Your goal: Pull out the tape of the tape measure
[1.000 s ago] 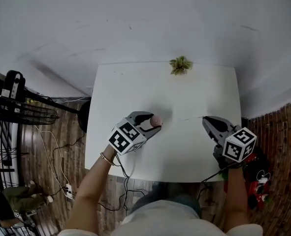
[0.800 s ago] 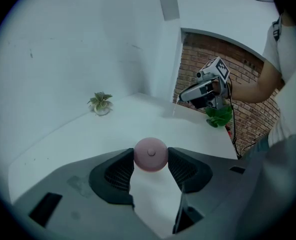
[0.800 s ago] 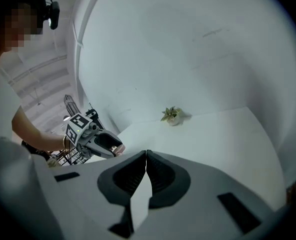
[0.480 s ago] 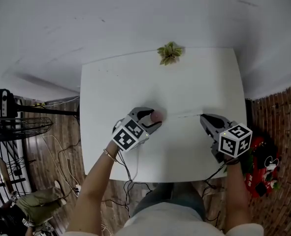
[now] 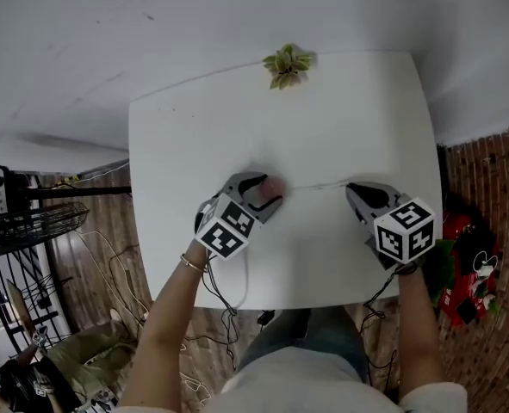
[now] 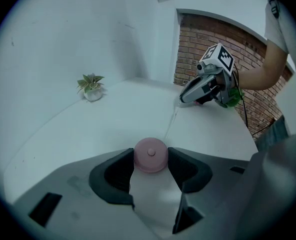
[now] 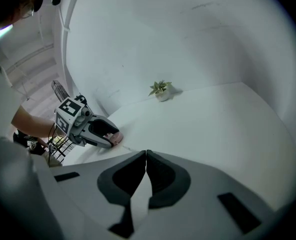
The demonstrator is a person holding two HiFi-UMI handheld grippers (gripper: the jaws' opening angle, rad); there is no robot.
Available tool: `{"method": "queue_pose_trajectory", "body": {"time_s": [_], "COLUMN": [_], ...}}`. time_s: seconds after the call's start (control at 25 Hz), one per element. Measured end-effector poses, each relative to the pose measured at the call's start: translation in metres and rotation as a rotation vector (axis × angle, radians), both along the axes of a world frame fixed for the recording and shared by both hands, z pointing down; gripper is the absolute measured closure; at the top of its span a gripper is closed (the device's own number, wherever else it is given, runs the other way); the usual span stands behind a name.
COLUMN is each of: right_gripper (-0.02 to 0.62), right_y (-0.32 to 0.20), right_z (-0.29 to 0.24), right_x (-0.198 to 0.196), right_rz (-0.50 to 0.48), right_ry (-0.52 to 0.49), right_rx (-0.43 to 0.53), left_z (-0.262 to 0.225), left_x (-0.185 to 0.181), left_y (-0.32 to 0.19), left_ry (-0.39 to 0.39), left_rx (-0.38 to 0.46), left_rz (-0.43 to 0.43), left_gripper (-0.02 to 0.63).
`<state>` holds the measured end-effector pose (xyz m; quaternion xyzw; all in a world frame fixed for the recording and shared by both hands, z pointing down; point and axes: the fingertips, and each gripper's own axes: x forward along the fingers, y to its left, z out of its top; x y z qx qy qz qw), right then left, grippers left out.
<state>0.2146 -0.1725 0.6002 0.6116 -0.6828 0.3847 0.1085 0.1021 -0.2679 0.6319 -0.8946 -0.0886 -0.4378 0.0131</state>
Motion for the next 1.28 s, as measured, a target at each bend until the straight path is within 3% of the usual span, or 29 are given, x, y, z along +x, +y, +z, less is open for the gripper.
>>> {"method": "queue_pose_trajectory", "body": {"time_s": [0.52, 0.8, 1.28], "right_gripper": [0.581, 0.547, 0.531], "right_y": [-0.003, 0.002, 0.009], "right_z": [0.01, -0.003, -0.06], "right_x": [-0.014, -0.011, -0.009], "right_rz": [-0.053, -0.058, 0.033], "right_ry": [0.072, 0.128, 0.181], "right_rx": [-0.076, -0.074, 0.011], "left_z": [-0.002, -0.018, -0.082], "left_x": [0.005, 0.001, -0.032], "left_y": [0.001, -0.005, -0.009], "left_ry": [0.031, 0.107, 0.242], "left_rx": [-0.053, -0.169, -0.161], "left_rz": [-0.021, -0.139, -0.288], "left_gripper": [0.389, 0.367, 0.367]}}
